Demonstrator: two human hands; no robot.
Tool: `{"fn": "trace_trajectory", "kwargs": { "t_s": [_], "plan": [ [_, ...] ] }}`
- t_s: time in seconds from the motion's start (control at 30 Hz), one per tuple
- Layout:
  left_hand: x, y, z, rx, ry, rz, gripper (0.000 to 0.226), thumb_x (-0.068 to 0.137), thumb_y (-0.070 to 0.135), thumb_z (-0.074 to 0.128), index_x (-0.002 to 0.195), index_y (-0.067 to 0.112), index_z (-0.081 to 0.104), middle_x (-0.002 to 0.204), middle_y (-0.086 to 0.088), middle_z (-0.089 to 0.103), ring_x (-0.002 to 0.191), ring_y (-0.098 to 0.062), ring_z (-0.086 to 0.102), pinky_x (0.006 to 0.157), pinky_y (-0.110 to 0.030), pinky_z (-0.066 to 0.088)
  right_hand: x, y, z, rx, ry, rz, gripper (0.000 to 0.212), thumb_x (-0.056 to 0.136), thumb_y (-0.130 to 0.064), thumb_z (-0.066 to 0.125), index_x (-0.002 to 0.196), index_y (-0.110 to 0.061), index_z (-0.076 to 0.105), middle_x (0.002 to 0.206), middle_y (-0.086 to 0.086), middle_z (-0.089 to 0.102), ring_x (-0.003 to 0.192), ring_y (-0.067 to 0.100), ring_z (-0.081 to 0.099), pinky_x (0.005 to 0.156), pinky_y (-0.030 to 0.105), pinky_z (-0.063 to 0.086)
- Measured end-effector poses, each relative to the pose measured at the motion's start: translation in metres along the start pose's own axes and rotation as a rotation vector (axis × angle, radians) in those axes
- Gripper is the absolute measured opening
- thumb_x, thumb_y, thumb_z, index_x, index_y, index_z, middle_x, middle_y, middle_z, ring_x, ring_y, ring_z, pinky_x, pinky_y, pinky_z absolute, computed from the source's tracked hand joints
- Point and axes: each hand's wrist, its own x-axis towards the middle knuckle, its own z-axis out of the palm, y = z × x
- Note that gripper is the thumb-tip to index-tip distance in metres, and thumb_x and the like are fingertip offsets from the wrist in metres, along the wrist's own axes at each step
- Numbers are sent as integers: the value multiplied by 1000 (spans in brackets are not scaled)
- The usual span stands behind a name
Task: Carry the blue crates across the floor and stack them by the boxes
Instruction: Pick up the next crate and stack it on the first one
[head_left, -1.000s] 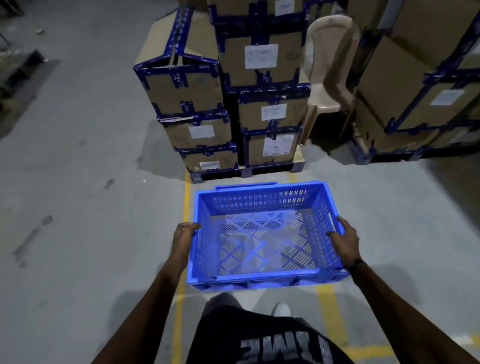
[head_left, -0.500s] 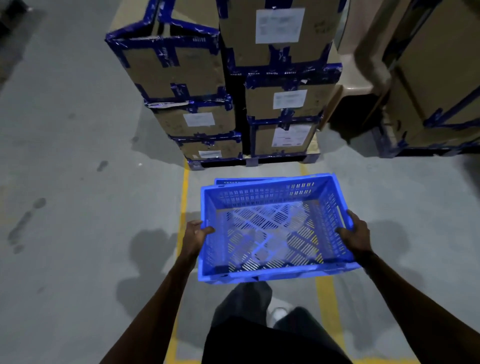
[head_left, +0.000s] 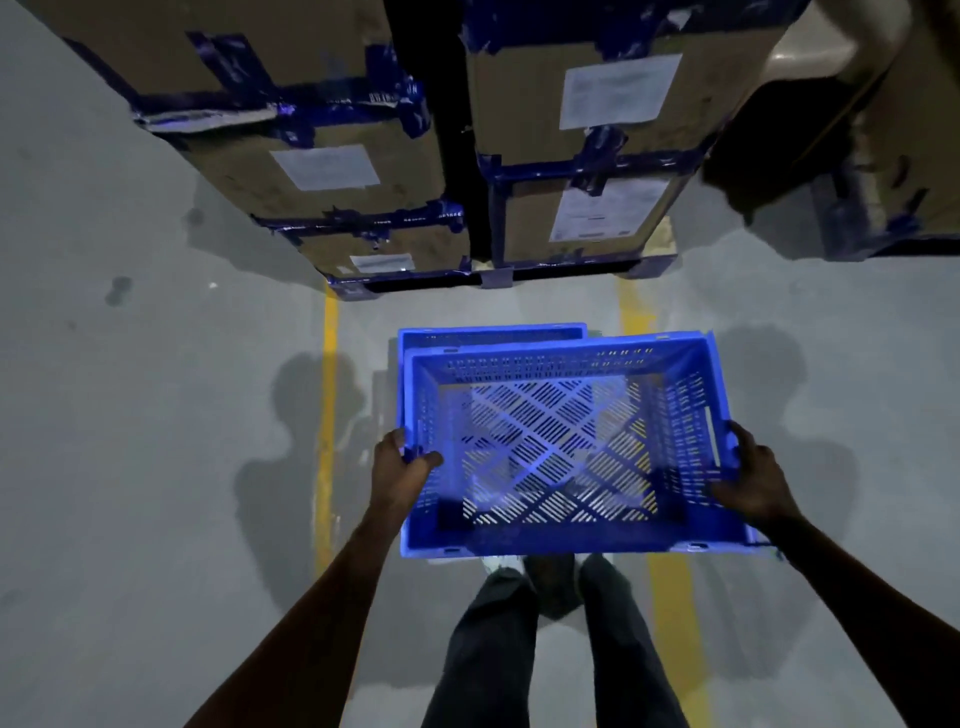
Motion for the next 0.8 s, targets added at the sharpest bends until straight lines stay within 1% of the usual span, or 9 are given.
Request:
{"fn": "trace_trajectory", "kwargs": {
  "t_s": [0.07, 0.1, 0.17, 0.23, 0.4, 0.53, 0.67, 0.73, 0.8],
  "plan": [
    [45, -31, 18, 47, -18, -9, 85, 56, 36, 82, 133, 15, 55, 127, -4, 60, 103, -24, 68, 90, -39, 55, 28, 8, 14, -55, -35, -35, 128, 37, -57, 65, 151, -6, 35, 101, 27, 53, 106, 46, 53, 80, 38, 39],
    [78, -59, 26, 73, -30, -9, 87, 53, 41, 81, 132, 18, 56, 126, -4, 62, 103, -24, 69, 93, -43, 56, 41, 8, 20, -81, -63, -25, 128, 39, -50, 74, 151, -5, 34, 106, 32, 53, 107, 47, 52, 81, 39, 39],
    [133, -109, 43, 148, -45, -12, 77, 55, 45, 81, 126, 23, 61, 120, -2, 67, 101, -22, 71, 90, -48, 59, 63, 9, 33, -130, -104, 0, 120, 50, -18, 91, 153, -6, 31, 115, 36, 51, 111, 50, 49, 86, 41, 40],
    [163, -137, 56, 185, -59, 11, 73, 58, 48, 83, 124, 23, 62, 118, -2, 69, 100, -21, 72, 86, -49, 61, 85, 17, 44, -143, -121, 12, 120, 51, -5, 90, 154, -9, 29, 117, 35, 48, 111, 51, 50, 90, 42, 42],
    [128, -92, 71, 190, 13, 59, 96, 63, 43, 83, 146, 13, 47, 140, -9, 51, 116, -31, 62, 99, -51, 53, 114, 32, 73, -194, -159, -40, 125, 44, -15, 83, 154, -5, 25, 120, 34, 51, 110, 50, 50, 84, 43, 45],
    [125, -87, 78, 214, 11, 89, 86, 72, 23, 87, 146, 9, 45, 139, -9, 43, 119, -33, 57, 98, -47, 52, 120, 35, 87, -199, -181, -59, 120, 52, 4, 83, 155, -5, 22, 121, 32, 47, 112, 52, 50, 85, 46, 46],
    [129, -89, 79, 191, 6, 137, 96, 58, 33, 81, 144, 10, 44, 129, 2, 40, 118, -27, 54, 98, -45, 51, 121, 44, 95, -159, -211, -5, 125, 51, 4, 83, 156, -14, 17, 125, 23, 39, 107, 51, 54, 82, 45, 47],
    [129, -92, 76, 234, -18, 186, 105, 54, 37, 84, 146, 12, 42, 133, 1, 40, 123, -27, 52, 104, -43, 48, 122, 45, 97, -164, -231, -15, 128, 50, 5, 84, 156, -11, 14, 127, 24, 38, 110, 50, 52, 82, 46, 47],
    [129, -100, 72, 354, -61, 248, 131, 43, 54, 88, 153, 8, 35, 147, -9, 39, 134, -35, 47, 108, -41, 41, 122, 43, 97, -190, -256, -20, 131, 50, 4, 85, 157, -8, 11, 129, 25, 35, 106, 51, 54, 83, 48, 49]
  ]
}}
